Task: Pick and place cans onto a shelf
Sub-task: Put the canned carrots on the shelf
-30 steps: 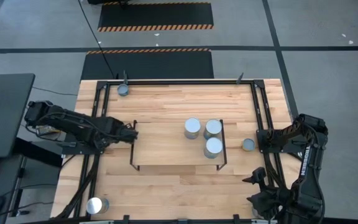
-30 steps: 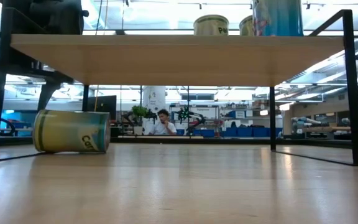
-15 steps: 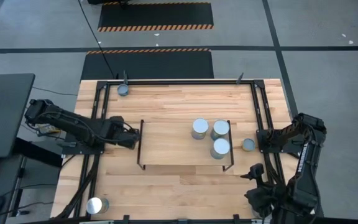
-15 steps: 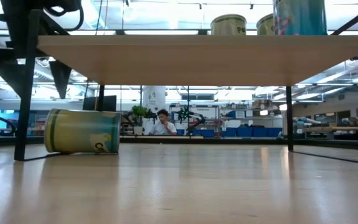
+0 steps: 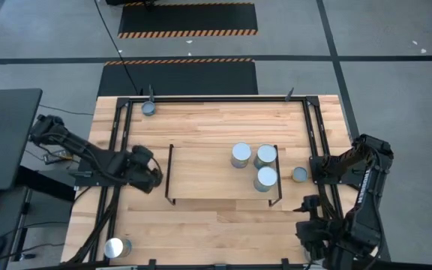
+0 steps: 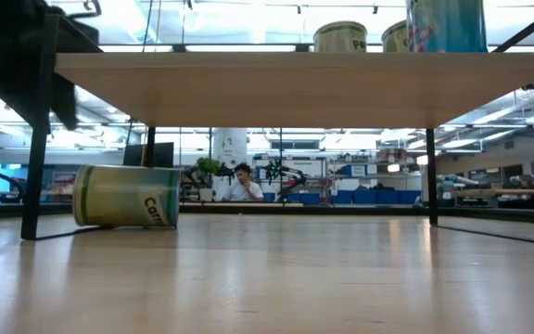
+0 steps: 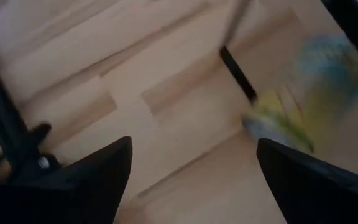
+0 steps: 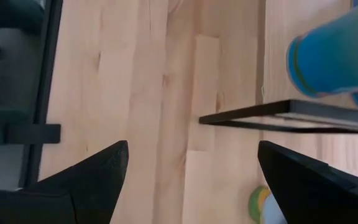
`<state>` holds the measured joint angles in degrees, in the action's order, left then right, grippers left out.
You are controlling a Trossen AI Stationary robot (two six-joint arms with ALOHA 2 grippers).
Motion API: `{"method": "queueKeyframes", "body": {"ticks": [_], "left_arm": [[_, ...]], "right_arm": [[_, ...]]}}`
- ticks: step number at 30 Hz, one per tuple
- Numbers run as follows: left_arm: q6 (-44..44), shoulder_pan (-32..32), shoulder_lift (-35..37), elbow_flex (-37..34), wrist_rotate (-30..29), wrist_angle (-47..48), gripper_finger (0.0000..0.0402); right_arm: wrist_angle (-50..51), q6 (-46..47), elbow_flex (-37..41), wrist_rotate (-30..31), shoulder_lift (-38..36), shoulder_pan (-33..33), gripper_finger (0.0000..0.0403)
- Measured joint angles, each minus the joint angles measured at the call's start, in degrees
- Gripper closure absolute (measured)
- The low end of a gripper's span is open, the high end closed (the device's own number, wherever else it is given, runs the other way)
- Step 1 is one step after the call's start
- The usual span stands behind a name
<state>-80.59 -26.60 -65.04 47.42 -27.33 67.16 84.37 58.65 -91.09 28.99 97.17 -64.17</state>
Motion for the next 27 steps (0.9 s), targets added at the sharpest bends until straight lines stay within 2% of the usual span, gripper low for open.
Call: {"method": "queueKeyframes", "body": {"ticks": [5,11,13,17,23,27], "left_arm": [[14.5,-5.1,-1.5,0.0,0.0,0.0,0.0062],[31.1,-6.4,-5.4,0.0,0.0,-4.6,0.0073],[30.3,-6.4,-6.9,-0.1,-1.2,-6.8,0.0079],[29.1,-8.1,-7.1,-5.3,-9.7,-16.2,0.0085],[29.4,-11.6,-6.1,-12.3,-14.0,-27.1,0.0086],[28.1,-9.2,-5.2,-12.6,-10.8,-28.1,0.0086]], "right_arm": [[-0.1,2.7,0.0,-0.2,0.0,0.8,0.0036],[-2.8,2.8,0.0,1.1,0.0,3.5,0.0036],[-3.8,2.6,0.0,1.1,0.0,4.7,0.0036],[-4.2,4.8,0.0,1.7,0.0,6.8,0.0036],[-4.2,7.7,0.0,1.8,0.0,7.8,0.0036],[-4.3,10.1,0.0,4.1,0.0,7.8,0.0036]]}}
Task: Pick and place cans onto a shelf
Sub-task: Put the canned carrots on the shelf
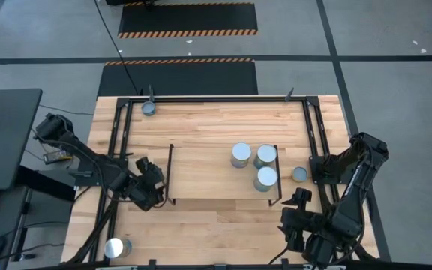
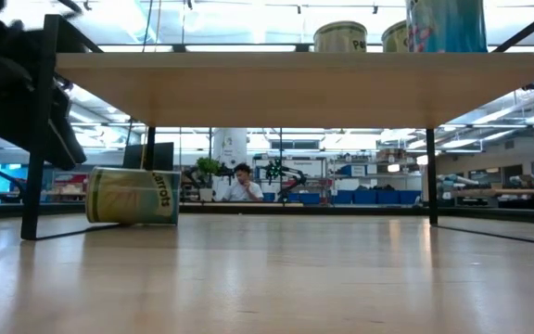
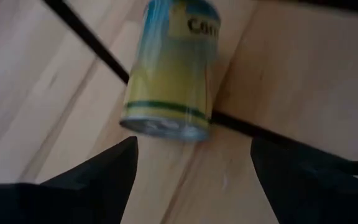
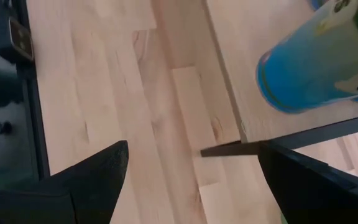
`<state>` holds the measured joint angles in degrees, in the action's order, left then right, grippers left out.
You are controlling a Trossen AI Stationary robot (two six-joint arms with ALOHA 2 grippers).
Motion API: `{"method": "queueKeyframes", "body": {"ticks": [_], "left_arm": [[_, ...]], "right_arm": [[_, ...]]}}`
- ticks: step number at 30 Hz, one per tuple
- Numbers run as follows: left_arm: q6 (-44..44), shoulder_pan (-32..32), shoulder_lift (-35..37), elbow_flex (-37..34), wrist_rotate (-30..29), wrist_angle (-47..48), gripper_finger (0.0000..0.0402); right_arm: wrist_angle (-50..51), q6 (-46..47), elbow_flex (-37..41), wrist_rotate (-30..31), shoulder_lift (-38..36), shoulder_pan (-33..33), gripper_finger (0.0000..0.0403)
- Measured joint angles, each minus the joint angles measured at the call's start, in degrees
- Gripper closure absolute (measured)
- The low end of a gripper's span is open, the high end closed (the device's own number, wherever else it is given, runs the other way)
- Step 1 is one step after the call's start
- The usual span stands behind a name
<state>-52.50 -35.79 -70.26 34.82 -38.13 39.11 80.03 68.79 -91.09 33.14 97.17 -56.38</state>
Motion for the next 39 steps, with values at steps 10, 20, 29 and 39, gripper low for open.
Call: {"method": "queueKeyframes", "body": {"ticks": [10,20,29,39], "left_arm": [[7.5,3.3,0.7,-4.8,2.0,-2.5,0.0086],[9.4,0.8,0.7,-3.3,4.9,-5.2,0.0086],[6.1,1.6,0.7,-2.9,6.4,-2.3,0.0085],[6.1,-3.5,6.6,-3.8,4.4,-1.9,0.0110]], "right_arm": [[-0.6,5.4,0.0,6.1,0.0,-0.5,0.0036],[0.2,5.6,0.0,6.3,0.0,-0.7,0.0036],[0.6,5.2,0.0,6.3,0.0,-0.1,0.0036],[0.6,5.2,0.0,6.3,0.0,-0.1,0.0036]]}}
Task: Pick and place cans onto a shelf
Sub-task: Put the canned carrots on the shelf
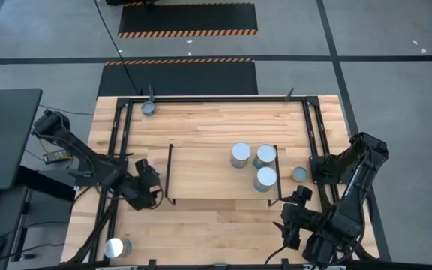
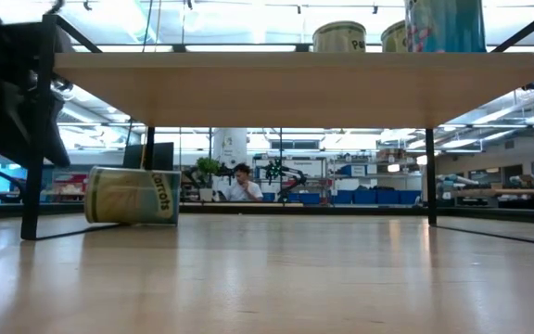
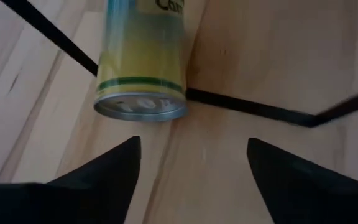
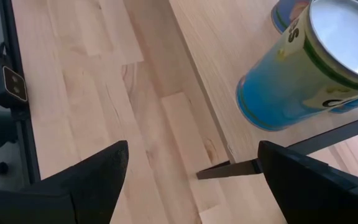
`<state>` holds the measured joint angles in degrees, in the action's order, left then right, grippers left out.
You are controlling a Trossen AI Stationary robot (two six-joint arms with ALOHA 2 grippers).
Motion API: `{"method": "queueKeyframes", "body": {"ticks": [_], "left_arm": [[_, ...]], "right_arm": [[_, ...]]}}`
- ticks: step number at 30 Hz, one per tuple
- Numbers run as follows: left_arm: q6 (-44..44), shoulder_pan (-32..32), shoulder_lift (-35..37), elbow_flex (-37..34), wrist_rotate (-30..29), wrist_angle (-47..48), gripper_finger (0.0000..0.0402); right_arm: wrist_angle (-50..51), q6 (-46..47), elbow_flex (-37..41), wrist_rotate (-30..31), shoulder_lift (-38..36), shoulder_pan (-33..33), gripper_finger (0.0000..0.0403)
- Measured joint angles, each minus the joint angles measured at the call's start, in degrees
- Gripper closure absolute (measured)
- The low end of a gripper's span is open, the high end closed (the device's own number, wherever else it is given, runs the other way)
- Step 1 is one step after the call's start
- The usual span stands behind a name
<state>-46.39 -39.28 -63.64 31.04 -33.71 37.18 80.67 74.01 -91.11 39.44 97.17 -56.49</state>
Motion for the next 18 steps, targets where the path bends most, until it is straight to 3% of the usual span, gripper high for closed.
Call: {"method": "queueKeyframes", "body": {"ticks": [6,9,13,18], "left_arm": [[-2.5,-3.4,4.9,-5.9,-6.8,-5.7,0.0202],[-2.1,-3.0,4.8,-6.7,-6.7,-9.8,0.0220],[-1.5,-2.0,4.8,-6.5,-4.9,-9.6,0.0193],[-0.9,-1.6,4.8,-6.2,-6.9,-9.3,0.0120]], "right_arm": [[0.1,0.4,0.0,0.2,0.0,0.0,0.0036],[0.1,0.4,0.0,0.5,0.0,0.1,0.0036],[0.1,0.4,0.0,0.5,0.0,0.7,0.0036],[0.3,0.4,0.0,0.5,0.0,1.4,0.0036]]}}
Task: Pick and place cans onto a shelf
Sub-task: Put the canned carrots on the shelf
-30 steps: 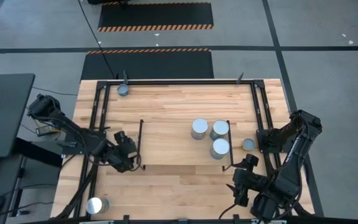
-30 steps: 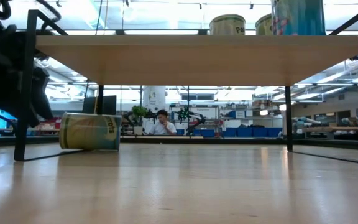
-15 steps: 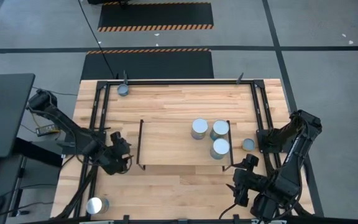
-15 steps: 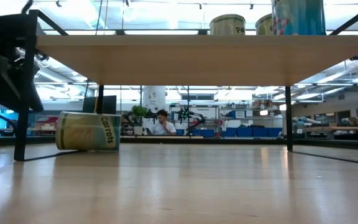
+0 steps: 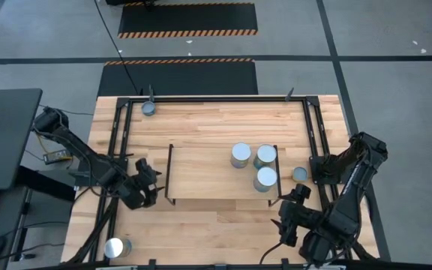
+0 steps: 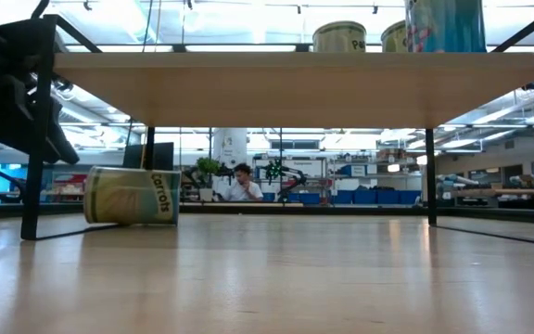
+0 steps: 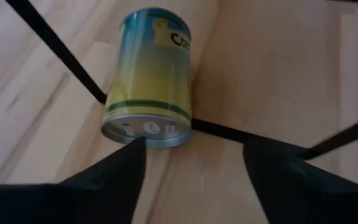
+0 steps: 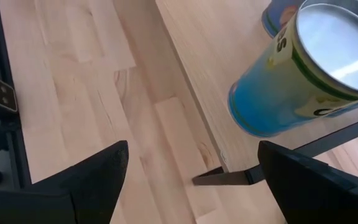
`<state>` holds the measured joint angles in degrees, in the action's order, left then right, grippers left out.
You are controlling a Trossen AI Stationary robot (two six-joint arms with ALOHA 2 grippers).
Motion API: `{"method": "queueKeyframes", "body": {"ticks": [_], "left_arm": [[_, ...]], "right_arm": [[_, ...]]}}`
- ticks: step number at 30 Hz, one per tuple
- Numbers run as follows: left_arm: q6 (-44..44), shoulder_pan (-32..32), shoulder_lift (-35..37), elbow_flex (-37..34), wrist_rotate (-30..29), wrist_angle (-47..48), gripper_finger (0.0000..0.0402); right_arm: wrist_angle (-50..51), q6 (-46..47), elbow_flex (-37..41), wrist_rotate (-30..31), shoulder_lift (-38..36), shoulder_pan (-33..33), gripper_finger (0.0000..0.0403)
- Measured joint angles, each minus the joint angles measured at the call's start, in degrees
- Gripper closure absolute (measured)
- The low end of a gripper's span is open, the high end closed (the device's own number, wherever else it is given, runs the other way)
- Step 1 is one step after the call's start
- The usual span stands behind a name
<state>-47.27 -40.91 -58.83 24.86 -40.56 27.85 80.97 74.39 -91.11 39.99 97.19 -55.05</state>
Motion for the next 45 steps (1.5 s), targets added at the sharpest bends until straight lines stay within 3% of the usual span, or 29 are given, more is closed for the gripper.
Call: {"method": "queueKeyframes", "body": {"ticks": [6,15,23,27,35,45], "left_arm": [[1.1,0.2,0.0,0.0,-2.8,0.0,0.0051],[4.5,1.3,0.0,-0.3,-8.3,-2.4,0.0044],[11.1,5.5,0.0,-11.9,-7.4,-22.3,0.0044],[18.6,6.0,0.0,-15.1,-8.3,-33.2,0.0044],[30.0,10.4,0.0,-16.1,-8.1,-41.7,0.0044],[37.3,18.7,-3.0,-17.0,-0.3,-51.3,0.0044]], "right_arm": [[0.0,0.0,0.0,0.0,0.0,0.1,0.0036],[-0.1,0.0,0.0,0.0,0.0,0.1,0.0036],[-1.1,0.0,0.0,0.0,0.0,0.1,0.0036],[-1.7,0.3,0.0,0.0,0.0,0.1,0.0036],[-1.6,-0.1,0.0,1.0,0.0,1.5,0.0036],[-2.0,-1.0,0.0,1.0,0.0,2.8,0.0036]]}}
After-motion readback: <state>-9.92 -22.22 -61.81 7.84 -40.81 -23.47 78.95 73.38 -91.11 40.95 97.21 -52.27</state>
